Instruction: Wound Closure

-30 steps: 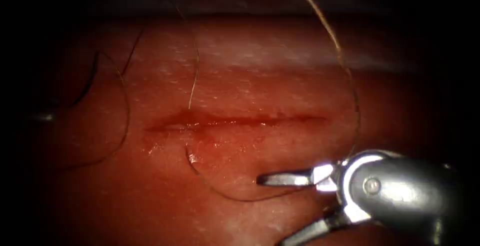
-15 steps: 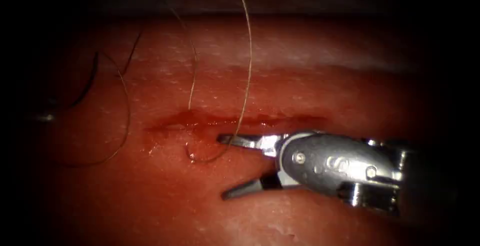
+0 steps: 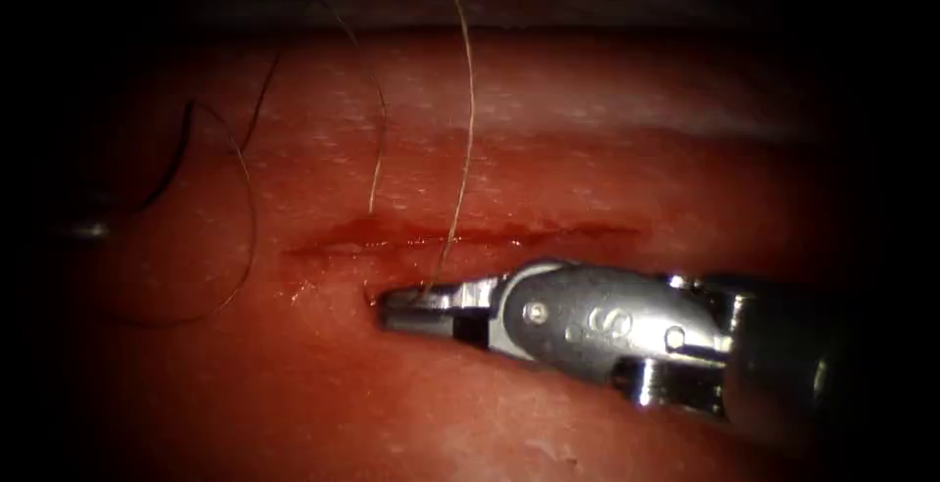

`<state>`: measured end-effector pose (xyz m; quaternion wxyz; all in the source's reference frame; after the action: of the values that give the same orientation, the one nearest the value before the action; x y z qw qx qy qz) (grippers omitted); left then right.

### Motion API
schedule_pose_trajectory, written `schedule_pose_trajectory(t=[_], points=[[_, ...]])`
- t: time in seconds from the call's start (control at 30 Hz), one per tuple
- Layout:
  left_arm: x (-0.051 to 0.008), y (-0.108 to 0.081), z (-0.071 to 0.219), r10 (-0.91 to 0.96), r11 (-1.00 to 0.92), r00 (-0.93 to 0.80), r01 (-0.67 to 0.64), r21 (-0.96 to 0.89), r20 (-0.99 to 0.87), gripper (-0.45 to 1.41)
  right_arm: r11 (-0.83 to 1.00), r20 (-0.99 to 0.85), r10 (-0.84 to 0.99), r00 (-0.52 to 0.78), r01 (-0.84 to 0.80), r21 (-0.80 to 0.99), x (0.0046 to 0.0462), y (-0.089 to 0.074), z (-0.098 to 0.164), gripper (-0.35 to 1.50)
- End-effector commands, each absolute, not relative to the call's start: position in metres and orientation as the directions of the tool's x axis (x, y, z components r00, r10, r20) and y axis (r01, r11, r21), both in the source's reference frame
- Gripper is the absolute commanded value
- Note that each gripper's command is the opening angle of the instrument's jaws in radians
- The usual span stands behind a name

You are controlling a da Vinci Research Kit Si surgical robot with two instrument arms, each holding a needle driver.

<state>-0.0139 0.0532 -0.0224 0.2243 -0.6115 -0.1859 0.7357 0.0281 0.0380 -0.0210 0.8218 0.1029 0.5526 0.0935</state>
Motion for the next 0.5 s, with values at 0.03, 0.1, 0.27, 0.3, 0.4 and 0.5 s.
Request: schedule_pose_trajectory(t=[0.03,0.1,0.27,0.3,0.4,0.5], points=[[-0.0143,0.053,-0.022,0.557,-0.831,-0.151,-0.101,-0.548,-0.817,-0.35,0.958,-0.885,0.27,0.379,-0.012,0.287,0.0287,0.038,-0.021,-0.35],[-0.0143,0.053,-0.022,0.557,-0.831,-0.151,-0.101,-0.548,-0.817,-0.35,0.955,-0.884,0.278,0.377,-0.006,0.298,0.0286,0.038,-0.022,-0.35],[-0.0143,0.053,-0.022,0.557,-0.831,-0.151,-0.1,-0.548,-0.817,-0.35,0.938,-0.885,0.296,0.36,0.065,0.34,0.0283,0.037,-0.026,-0.35],[-0.0143,0.053,-0.022,0.557,-0.831,-0.151,-0.1,-0.548,-0.817,-0.35,0.935,-0.885,0.299,0.357,0.074,0.346,0.0283,0.037,-0.027,-0.35],[-0.0143,0.053,-0.022,0.557,-0.831,-0.151,-0.1,-0.548,-0.817,-0.35,0.929,-0.885,0.306,0.352,0.094,0.359,0.0284,0.036,-0.029,-0.35],[-0.0142,0.053,-0.022,0.557,-0.831,-0.151,-0.1,-0.548,-0.817,-0.35,0.906,-0.889,0.311,0.336,0.177,0.384,0.0287,0.035,-0.032,-0.35]])
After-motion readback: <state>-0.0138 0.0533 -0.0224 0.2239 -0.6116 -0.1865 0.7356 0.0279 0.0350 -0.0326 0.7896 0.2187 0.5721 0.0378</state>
